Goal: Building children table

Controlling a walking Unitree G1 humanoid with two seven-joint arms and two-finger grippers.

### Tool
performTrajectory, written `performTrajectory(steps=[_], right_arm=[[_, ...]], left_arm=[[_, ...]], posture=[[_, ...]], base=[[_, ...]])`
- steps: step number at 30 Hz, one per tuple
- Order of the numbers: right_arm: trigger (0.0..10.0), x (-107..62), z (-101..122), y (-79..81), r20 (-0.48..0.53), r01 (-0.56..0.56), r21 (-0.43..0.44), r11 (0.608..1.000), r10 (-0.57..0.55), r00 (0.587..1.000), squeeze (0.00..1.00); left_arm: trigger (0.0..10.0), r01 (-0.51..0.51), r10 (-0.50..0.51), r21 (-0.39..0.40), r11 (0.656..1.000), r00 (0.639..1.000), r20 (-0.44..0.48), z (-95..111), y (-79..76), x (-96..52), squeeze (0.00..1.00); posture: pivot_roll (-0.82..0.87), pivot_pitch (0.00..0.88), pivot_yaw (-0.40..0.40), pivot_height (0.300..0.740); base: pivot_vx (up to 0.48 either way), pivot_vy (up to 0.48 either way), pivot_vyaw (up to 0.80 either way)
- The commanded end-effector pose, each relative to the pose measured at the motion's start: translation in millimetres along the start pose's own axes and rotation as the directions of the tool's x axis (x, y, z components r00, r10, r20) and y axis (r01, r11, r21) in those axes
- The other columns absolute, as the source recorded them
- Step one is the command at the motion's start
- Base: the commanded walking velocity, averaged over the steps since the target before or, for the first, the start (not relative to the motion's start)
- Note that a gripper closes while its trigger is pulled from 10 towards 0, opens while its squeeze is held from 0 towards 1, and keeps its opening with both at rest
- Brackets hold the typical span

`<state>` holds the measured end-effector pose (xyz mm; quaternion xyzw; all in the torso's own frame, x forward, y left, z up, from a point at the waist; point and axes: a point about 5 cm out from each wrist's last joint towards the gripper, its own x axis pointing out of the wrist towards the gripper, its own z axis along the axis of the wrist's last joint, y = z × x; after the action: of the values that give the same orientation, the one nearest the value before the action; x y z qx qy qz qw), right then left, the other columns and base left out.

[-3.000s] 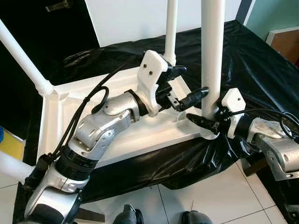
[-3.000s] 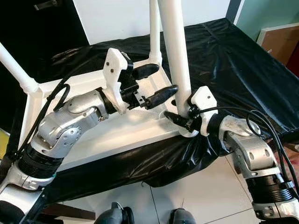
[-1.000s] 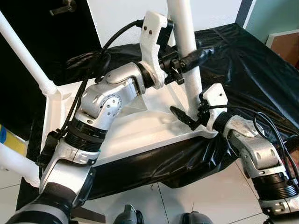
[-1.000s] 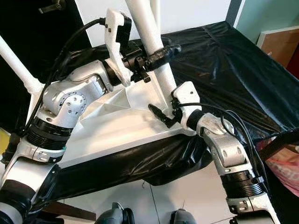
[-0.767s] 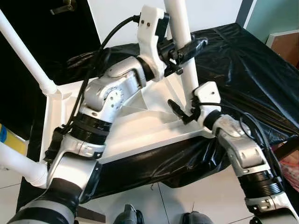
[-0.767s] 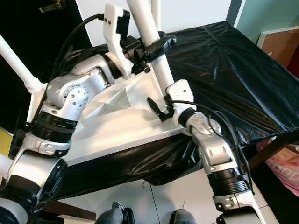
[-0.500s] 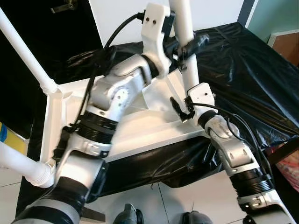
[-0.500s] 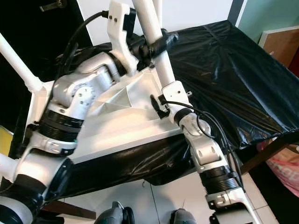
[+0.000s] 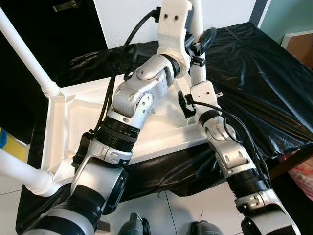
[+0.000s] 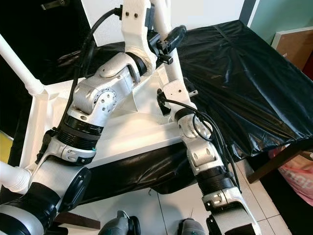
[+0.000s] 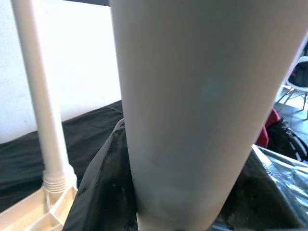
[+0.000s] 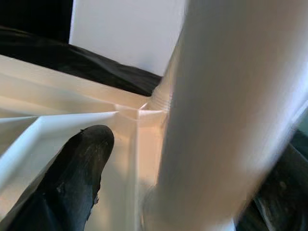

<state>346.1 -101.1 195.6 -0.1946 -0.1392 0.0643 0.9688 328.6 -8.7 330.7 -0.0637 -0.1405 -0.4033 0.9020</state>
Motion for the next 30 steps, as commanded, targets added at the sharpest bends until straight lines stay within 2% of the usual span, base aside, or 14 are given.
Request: performTrajectory(steps=[1, 10, 11, 12, 13, 14, 16, 17, 18, 19, 30], right_arm=[[10.0, 4.7, 2.3, 2.7, 0.028, 0.002, -0.037, 0.999, -0.001, 1.0, 0.0], [10.0, 12.3, 2.0, -3.0, 0.053, 0.042, -0.081, 0.996, -0.037, 0.998, 0.0], [5.2, 12.7, 1.2, -2.7, 0.048, 0.038, -0.077, 0.996, -0.034, 0.998, 0.0], [5.7, 12.9, 0.4, -2.5, 0.044, 0.038, -0.075, 0.996, -0.035, 0.998, 0.0], [5.7, 13.3, -0.8, -2.0, 0.043, 0.039, -0.076, 0.996, -0.036, 0.998, 0.0], [4.9, 13.2, -1.9, -1.5, 0.042, 0.04, -0.079, 0.996, -0.037, 0.998, 0.0], [4.9, 13.2, -2.6, -1.1, 0.042, 0.042, -0.081, 0.996, -0.039, 0.998, 0.0], [6.9, 13.2, -4.2, -0.9, 0.036, 0.043, -0.08, 0.996, -0.041, 0.999, 0.0], [6.9, 13.2, -4.2, -0.9, 0.036, 0.043, -0.08, 0.996, -0.041, 0.999, 0.0], [10.0, 13.0, -5.4, -0.8, 0.033, 0.043, -0.081, 0.996, -0.041, 0.999, 0.0], [10.0, 12.0, -13.0, -0.6, 0.02, 0.048, -0.072, 0.996, -0.046, 0.999, 0.0]], left_arm=[[10.0, 0.023, -0.023, 0.02, 1.0, 1.0, 0.011, 5.9, -8.6, 3.5, 0.0], [10.0, 0.012, -0.012, 0.017, 1.0, 1.0, 0.012, 6.6, -15.3, 6.0, 0.0], [10.0, 0.012, -0.013, 0.02, 1.0, 1.0, 0.014, 7.1, -16.1, 6.4, 0.0], [10.0, 0.013, -0.013, 0.021, 1.0, 1.0, 0.016, 7.8, -16.9, 6.8, 0.0], [10.0, 0.013, -0.013, 0.024, 1.0, 1.0, 0.018, 8.4, -17.5, 7.1, 0.0], [10.0, 0.013, -0.014, 0.024, 1.0, 1.0, 0.02, 9.1, -17.9, 7.1, 0.0], [10.0, 0.014, -0.014, 0.024, 1.0, 1.0, 0.022, 9.6, -18.1, 7.2, 0.0], [10.0, 0.014, -0.015, 0.026, 1.0, 1.0, 0.024, 10.0, -18.3, 7.1, 0.0], [10.0, 0.014, -0.015, 0.026, 1.0, 1.0, 0.024, 10.0, -18.3, 7.1, 0.0], [10.0, 0.015, -0.015, 0.026, 1.0, 1.0, 0.026, 10.4, -18.5, 6.9, 0.0], [10.0, 0.014, -0.015, 0.024, 1.0, 0.999, 0.029, 12.1, -20.1, 7.2, 0.0]], posture=[[-0.06, 0.077, 0.054, 0.74], [-0.06, 0.077, 0.053, 0.74], [-0.06, 0.077, 0.053, 0.74], [-0.06, 0.078, 0.053, 0.74], [-0.06, 0.078, 0.053, 0.74], [-0.06, 0.078, 0.054, 0.74], [-0.06, 0.078, 0.054, 0.74], [-0.06, 0.079, 0.054, 0.74], [-0.06, 0.079, 0.054, 0.74], [-0.06, 0.079, 0.056, 0.74], [-0.05, 0.082, 0.059, 0.74]], base=[[0.0, 0.0, 0.0], [0.0, 0.0, 0.0], [0.0, 0.0, 0.0], [0.0, 0.0, 0.0], [0.0, 0.0, 0.0], [0.0, 0.0, 0.0], [0.0, 0.0, 0.0], [0.0, 0.0, 0.0], [0.0, 0.0, 0.0], [0.0, 0.0, 0.0], [0.0, 0.0, 0.0]])
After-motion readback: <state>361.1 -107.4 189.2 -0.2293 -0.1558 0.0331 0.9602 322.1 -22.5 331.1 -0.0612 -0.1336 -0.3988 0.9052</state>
